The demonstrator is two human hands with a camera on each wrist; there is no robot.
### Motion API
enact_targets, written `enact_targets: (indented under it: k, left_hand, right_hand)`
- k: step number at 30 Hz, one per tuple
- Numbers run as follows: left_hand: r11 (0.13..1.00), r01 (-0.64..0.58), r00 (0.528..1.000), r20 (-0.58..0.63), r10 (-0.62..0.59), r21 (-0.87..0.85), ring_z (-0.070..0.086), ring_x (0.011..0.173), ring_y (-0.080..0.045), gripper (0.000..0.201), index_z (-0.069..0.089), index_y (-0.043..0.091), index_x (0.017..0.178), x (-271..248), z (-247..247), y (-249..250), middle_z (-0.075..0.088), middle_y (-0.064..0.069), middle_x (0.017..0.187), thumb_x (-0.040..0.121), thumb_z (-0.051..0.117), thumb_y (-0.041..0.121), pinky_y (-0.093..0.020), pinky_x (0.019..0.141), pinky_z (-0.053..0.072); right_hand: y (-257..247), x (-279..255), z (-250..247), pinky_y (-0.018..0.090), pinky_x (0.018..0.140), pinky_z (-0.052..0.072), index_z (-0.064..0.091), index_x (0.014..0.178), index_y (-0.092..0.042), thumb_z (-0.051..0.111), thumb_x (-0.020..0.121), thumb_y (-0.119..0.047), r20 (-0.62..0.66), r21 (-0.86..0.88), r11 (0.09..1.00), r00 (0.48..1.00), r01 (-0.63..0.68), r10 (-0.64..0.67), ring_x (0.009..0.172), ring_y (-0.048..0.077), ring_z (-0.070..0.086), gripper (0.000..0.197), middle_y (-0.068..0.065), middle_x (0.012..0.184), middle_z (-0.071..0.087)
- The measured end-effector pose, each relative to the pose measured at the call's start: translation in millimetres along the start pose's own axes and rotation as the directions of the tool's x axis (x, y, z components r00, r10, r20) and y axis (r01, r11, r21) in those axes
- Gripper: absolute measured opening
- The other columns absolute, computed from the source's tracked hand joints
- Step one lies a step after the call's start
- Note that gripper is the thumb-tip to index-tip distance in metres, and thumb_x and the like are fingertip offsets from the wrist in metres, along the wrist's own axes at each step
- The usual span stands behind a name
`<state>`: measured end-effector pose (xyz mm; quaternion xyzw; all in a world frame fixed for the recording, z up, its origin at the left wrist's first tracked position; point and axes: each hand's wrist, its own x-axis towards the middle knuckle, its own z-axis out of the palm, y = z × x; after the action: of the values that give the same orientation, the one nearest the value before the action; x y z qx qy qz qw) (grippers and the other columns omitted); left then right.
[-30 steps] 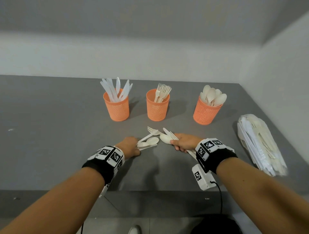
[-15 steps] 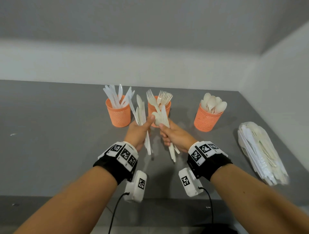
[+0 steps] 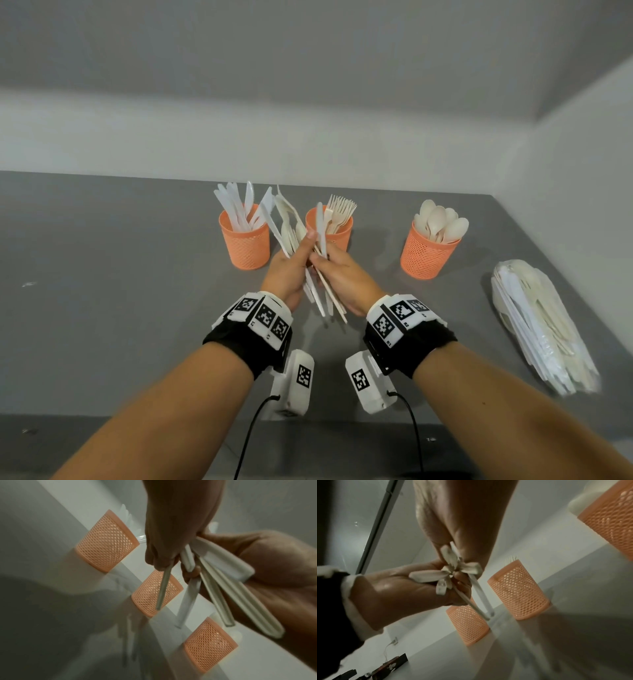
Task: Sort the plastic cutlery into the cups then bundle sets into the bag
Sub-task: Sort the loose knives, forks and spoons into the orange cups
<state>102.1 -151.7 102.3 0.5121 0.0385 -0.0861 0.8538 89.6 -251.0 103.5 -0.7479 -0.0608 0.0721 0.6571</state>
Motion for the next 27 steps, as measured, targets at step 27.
enact_targets:
  k: [27]
  left_hand:
    - [0.989, 0.032, 0.991, -0.125, -0.051, -0.146, 0.066, 0.061, -0.018, 0.020, 0.053, 0.001, 0.108, 37, -3, 22, 0.063, -0.012, 0.079, 0.089, 0.055, 0.006, -0.028, 0.053, 0.054]
  right_hand:
    - [-3, 3, -36, 0.023, 0.064, 0.038, 0.054, 0.094, -0.014, 0.040, 0.098, -0.016, -0.112, -0.516, 0.854, 0.984, 0.064, -0.141, 0.071, 0.012, 0.049, 0.015, 0.001, 0.086, 0.051]
